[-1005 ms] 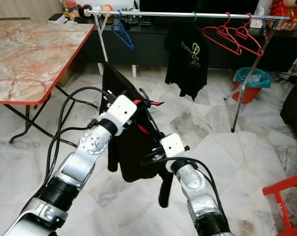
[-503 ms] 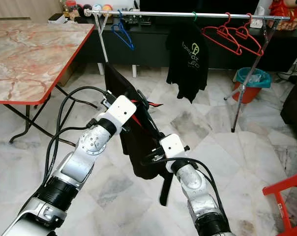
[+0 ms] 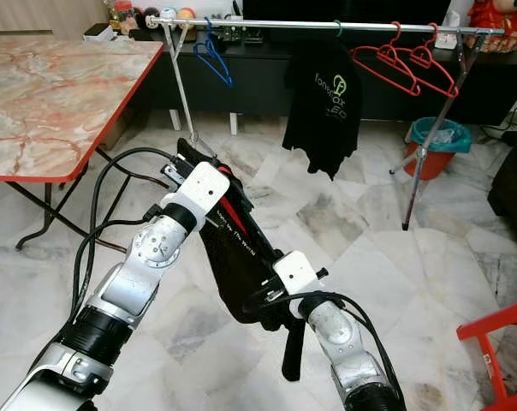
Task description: Hang hanger
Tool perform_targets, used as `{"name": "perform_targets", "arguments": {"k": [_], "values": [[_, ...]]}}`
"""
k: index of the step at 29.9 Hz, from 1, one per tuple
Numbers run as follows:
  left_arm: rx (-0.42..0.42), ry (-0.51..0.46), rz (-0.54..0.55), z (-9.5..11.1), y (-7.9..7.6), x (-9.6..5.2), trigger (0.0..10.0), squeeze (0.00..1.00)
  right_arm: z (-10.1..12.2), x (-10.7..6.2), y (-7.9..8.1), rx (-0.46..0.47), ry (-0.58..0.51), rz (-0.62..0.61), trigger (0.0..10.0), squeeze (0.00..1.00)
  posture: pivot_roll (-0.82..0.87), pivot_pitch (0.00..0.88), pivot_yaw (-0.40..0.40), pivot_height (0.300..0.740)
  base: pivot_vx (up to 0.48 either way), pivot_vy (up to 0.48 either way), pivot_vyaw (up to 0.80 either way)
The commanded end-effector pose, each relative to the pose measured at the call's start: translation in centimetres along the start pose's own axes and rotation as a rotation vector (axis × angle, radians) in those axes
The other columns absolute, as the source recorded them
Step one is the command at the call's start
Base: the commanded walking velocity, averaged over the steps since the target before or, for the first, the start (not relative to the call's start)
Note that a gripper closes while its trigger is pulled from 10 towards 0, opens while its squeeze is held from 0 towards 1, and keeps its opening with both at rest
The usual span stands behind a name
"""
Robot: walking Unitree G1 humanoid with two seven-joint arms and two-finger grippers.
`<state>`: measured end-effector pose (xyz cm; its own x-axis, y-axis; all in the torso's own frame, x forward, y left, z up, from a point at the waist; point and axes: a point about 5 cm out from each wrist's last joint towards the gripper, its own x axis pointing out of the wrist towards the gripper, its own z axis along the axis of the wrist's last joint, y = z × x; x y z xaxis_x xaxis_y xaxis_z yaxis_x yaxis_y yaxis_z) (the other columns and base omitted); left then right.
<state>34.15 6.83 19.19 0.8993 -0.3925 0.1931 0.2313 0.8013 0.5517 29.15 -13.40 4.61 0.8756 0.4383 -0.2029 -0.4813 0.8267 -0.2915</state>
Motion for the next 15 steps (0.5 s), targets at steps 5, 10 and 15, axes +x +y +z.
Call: {"name": "perform_targets", "arguments": {"k": [5,10,15], "values": [[0.023,0.031,0.113,-0.2,2.2,0.3,0.0,0.00,-1.5,-1.1,0.5,-0.011,0.050,0.020,0.0,0.00,0.05,0.046,0.029,0.740,0.000,0.000,0.00],[0.070,0.193,0.156,-2.9,3.4,-0.2,0.0,0.00,-1.4,-1.6,0.6,-0.012,0.026,0.025,0.0,0.00,0.04,0.050,0.033,0.740,0.000,0.000,0.00],[0.087,0.324,0.199,-5.8,5.0,-1.4,0.0,0.00,-0.8,-1.9,0.5,-0.018,-0.009,0.039,0.0,0.00,0.04,0.054,0.037,0.740,0.000,0.000,0.00]]}}
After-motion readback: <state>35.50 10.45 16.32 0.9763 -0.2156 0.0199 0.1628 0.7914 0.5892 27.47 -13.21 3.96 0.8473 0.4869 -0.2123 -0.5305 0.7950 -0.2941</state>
